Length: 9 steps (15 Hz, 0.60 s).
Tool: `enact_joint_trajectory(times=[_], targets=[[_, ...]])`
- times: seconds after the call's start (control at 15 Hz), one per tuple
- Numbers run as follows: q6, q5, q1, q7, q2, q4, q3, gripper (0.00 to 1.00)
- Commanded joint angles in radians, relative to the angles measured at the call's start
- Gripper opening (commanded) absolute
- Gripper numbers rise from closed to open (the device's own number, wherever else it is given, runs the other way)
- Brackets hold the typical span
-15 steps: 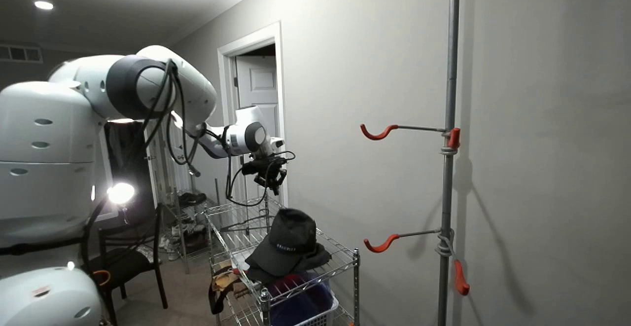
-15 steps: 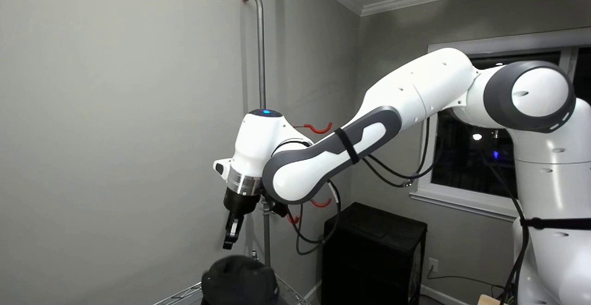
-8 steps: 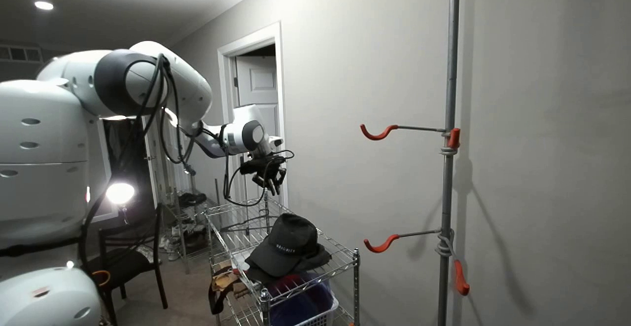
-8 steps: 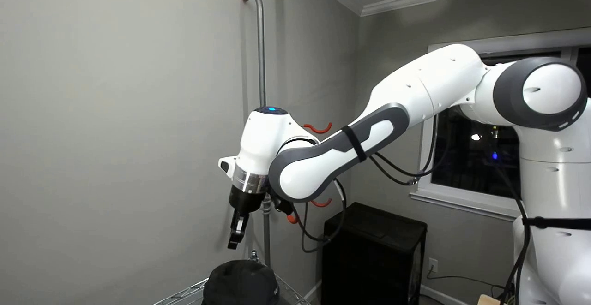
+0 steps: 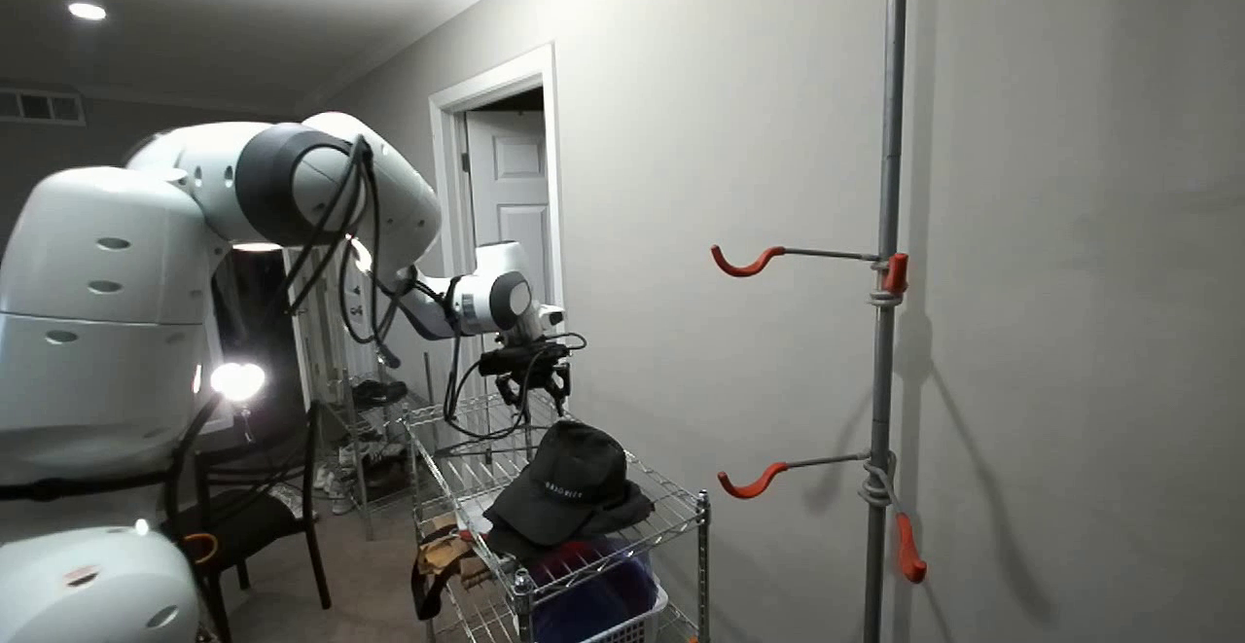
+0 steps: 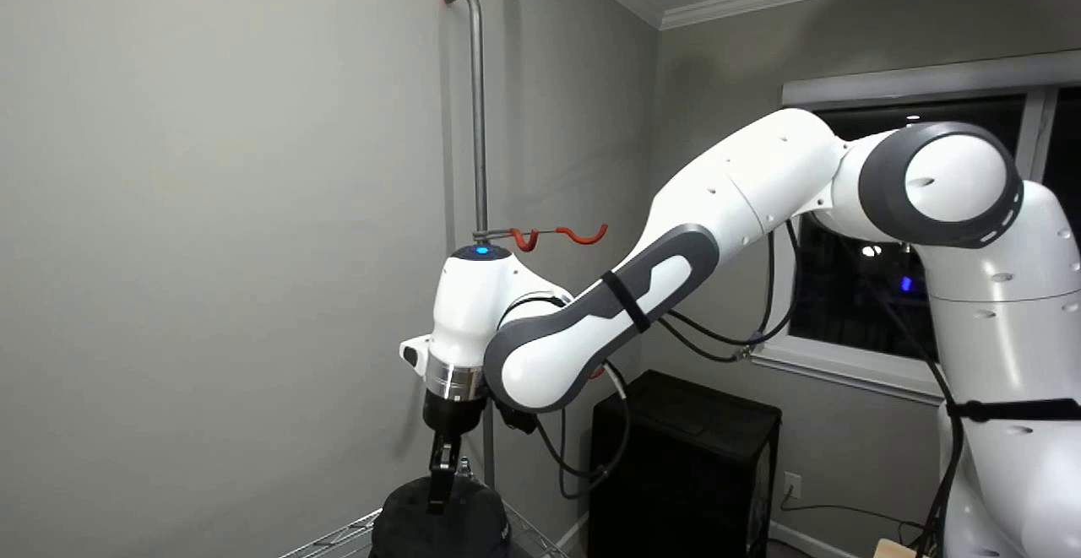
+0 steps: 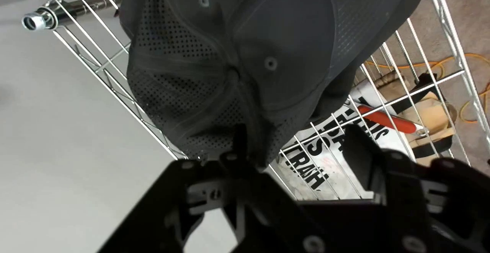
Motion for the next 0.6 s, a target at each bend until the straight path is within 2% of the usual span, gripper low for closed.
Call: enact_joint_trajectory(times=[0.0,0.2,0.33,0.4,0.53], targets=[[0.028,0.009,-0.008,-0.018,0.048,0.020,0.003,0.98],[0.040,0.012,-0.008,-0.024,0.071,0.032,0.004,1.00],[0.045,0.019,-0.012,-0.042,0.087,0.043,0.009,0.75],[0.048,0.022,-0.013,-0.044,0.093,0.046,0.010,0.71],[0.051,0.026,-0.014,-0.049,0.105,0.052,0.013,0.57]])
